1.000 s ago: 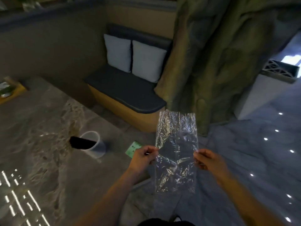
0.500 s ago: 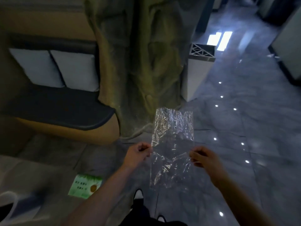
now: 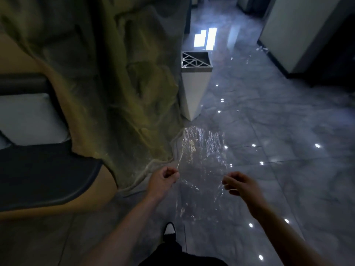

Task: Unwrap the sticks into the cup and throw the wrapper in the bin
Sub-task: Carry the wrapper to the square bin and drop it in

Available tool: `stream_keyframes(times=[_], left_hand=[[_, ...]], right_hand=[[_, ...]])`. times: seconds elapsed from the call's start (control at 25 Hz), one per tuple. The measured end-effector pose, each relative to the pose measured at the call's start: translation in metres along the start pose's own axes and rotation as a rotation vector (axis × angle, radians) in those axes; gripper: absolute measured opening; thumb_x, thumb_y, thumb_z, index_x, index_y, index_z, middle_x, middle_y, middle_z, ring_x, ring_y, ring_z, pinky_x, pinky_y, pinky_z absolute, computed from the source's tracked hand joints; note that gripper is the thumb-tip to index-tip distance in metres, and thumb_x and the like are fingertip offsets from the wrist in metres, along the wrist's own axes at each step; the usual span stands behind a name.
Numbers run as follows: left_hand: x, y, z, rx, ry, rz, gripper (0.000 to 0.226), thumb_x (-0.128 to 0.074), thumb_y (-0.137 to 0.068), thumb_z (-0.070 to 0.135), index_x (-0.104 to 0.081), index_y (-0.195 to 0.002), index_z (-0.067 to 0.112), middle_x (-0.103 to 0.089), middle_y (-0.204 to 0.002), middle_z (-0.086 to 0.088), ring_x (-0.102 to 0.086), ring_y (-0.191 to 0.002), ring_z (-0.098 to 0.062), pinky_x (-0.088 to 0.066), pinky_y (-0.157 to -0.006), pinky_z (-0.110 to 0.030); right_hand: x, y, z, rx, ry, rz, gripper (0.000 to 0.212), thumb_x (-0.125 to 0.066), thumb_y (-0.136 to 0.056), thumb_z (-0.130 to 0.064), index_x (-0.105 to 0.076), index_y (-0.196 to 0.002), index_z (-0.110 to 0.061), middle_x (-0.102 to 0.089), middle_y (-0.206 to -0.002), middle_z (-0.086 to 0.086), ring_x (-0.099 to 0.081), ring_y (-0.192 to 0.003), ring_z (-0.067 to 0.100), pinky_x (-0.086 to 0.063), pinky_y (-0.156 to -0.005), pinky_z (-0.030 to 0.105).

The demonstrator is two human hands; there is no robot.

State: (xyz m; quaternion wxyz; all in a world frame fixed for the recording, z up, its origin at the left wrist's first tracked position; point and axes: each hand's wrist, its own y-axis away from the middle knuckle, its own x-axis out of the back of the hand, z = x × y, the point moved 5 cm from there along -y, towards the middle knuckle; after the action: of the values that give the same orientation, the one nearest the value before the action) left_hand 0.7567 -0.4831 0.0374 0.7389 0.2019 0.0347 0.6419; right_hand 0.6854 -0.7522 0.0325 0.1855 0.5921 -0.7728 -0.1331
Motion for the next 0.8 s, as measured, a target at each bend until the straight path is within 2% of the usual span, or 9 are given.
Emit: stream_keyframes(times=[0.16,0.24,0.32,0.4,0.52,0.8], left_hand=[[0.013,-0.053,0.018,-0.047,-0.027,-0.043,0.014,-0.067,-0.086,0.000,-0.065,-0.084,0.014,-0.065,-0.073,-0.001,-0.056,-0.064,-0.007,-0.043,-0.053,-0.006],[0.015,-0.079,0.024,-0.049,-0.047,-0.066,0.010,-0.068,-0.086,0.002,-0.066,-0.087,0.012,-0.066,-0.076,-0.005,-0.057,-0.065,-0.009,-0.045,-0.055,-0.009],[0.014,-0.100,0.031,-0.061,-0.047,-0.075,0.008,-0.068,-0.086,0.001,-0.066,-0.090,0.008,-0.066,-0.077,-0.008,-0.057,-0.066,-0.013,-0.045,-0.060,-0.017],[0.008,-0.121,0.041,-0.066,-0.036,-0.104,0.008,-0.067,-0.086,0.000,-0.066,-0.089,0.007,-0.065,-0.076,-0.008,-0.056,-0.065,-0.013,-0.046,-0.059,-0.018],[-0.010,-0.152,0.053,-0.059,-0.019,-0.146,0.016,-0.067,-0.086,-0.001,-0.064,-0.081,0.014,-0.064,-0.074,-0.005,-0.056,-0.063,-0.010,-0.045,-0.052,-0.008],[-0.087,-0.234,0.093,-0.060,-0.058,-0.185,0.014,-0.068,-0.086,0.002,-0.064,-0.081,0.015,-0.063,-0.069,-0.001,-0.053,-0.055,-0.003,-0.042,-0.050,-0.010]], right_hand=[[-0.019,-0.031,-0.017,-0.020,-0.022,0.066,0.005,-0.071,-0.083,-0.020,-0.072,-0.082,-0.015,-0.076,-0.078,0.003,-0.067,-0.073,0.016,-0.051,-0.069,0.030],[-0.024,-0.046,-0.024,-0.023,-0.006,0.107,0.004,-0.071,-0.082,-0.020,-0.073,-0.082,-0.017,-0.076,-0.079,0.002,-0.068,-0.075,0.015,-0.052,-0.069,0.030],[-0.024,-0.057,-0.029,-0.021,0.002,0.131,0.003,-0.072,-0.082,-0.021,-0.073,-0.084,-0.019,-0.076,-0.080,0.002,-0.069,-0.077,0.015,-0.052,-0.069,0.030],[-0.020,-0.072,-0.035,-0.015,-0.010,0.163,0.002,-0.073,-0.081,-0.021,-0.073,-0.083,-0.019,-0.076,-0.080,0.002,-0.069,-0.076,0.015,-0.053,-0.067,0.029],[-0.007,-0.093,-0.043,-0.010,-0.020,0.199,0.002,-0.073,-0.081,-0.021,-0.072,-0.083,-0.020,-0.075,-0.082,0.002,-0.070,-0.078,0.016,-0.052,-0.067,0.028],[0.059,-0.173,-0.063,-0.027,-0.083,0.223,0.007,-0.072,-0.082,-0.021,-0.072,-0.087,-0.016,-0.074,-0.087,0.006,-0.068,-0.083,0.020,-0.051,-0.070,0.031]])
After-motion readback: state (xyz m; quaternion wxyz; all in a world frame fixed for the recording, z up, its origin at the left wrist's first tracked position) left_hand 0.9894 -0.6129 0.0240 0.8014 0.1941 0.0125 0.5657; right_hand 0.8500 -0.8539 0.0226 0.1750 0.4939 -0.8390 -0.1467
